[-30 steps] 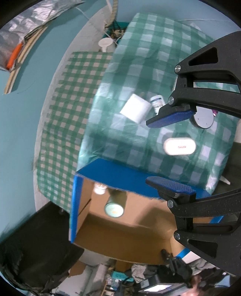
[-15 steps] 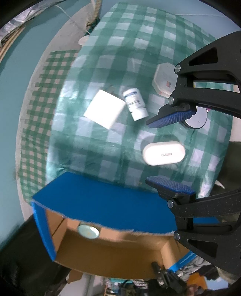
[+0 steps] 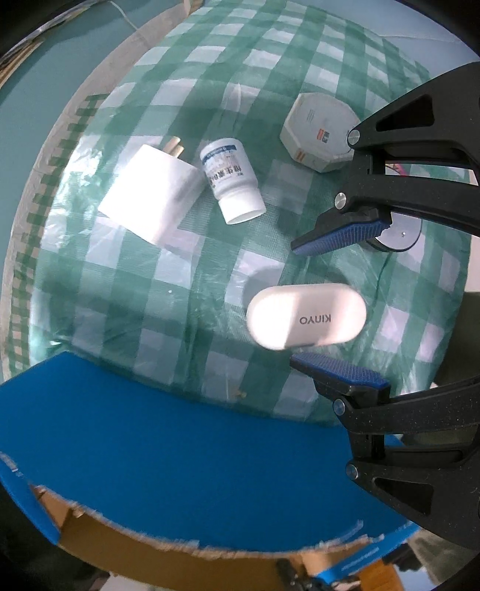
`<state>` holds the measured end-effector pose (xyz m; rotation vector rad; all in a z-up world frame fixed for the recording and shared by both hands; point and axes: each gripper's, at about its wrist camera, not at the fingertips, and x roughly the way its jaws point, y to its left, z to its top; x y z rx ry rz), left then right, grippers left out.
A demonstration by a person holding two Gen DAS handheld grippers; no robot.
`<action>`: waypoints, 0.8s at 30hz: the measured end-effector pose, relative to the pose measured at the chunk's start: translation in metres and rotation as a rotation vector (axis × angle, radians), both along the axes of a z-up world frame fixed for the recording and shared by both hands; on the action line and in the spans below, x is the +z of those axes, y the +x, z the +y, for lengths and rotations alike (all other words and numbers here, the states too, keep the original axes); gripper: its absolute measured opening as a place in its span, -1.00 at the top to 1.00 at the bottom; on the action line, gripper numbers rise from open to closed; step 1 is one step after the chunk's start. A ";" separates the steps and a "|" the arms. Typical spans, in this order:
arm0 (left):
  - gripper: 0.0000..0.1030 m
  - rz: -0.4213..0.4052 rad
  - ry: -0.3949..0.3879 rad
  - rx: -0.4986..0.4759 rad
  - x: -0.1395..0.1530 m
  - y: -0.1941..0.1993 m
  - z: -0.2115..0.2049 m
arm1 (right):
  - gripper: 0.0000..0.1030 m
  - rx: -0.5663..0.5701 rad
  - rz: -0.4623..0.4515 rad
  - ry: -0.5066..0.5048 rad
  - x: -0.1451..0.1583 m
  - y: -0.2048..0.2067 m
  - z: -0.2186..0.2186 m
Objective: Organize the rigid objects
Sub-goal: 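Move the right gripper to the white oval case and grasp it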
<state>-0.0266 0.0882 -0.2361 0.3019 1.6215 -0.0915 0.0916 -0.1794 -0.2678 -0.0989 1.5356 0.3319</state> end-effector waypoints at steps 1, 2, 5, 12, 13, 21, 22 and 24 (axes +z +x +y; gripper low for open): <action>0.78 0.001 -0.001 0.001 0.000 0.000 0.000 | -0.07 0.002 0.001 -0.003 -0.002 -0.001 0.001; 0.78 0.002 -0.001 0.002 0.000 0.000 0.000 | -0.07 0.003 0.004 -0.004 -0.004 -0.001 0.001; 0.78 0.001 0.001 -0.003 0.001 0.000 -0.001 | -0.07 0.000 0.006 -0.003 -0.008 -0.002 0.003; 0.78 0.000 -0.001 -0.004 0.001 0.000 -0.002 | -0.05 -0.004 -0.013 -0.027 -0.013 -0.004 0.010; 0.78 -0.001 -0.001 -0.004 0.000 -0.001 -0.002 | 0.00 -0.005 -0.018 -0.033 -0.013 -0.005 0.014; 0.78 0.002 -0.004 0.001 0.000 0.001 -0.001 | 0.29 -0.019 -0.036 -0.057 -0.010 -0.013 0.028; 0.78 0.002 -0.003 0.001 0.000 0.000 -0.001 | 0.29 -0.025 -0.034 -0.058 -0.010 -0.013 0.028; 0.78 0.002 -0.004 0.003 0.001 0.001 -0.001 | 0.29 -0.032 -0.027 -0.060 -0.009 -0.012 0.028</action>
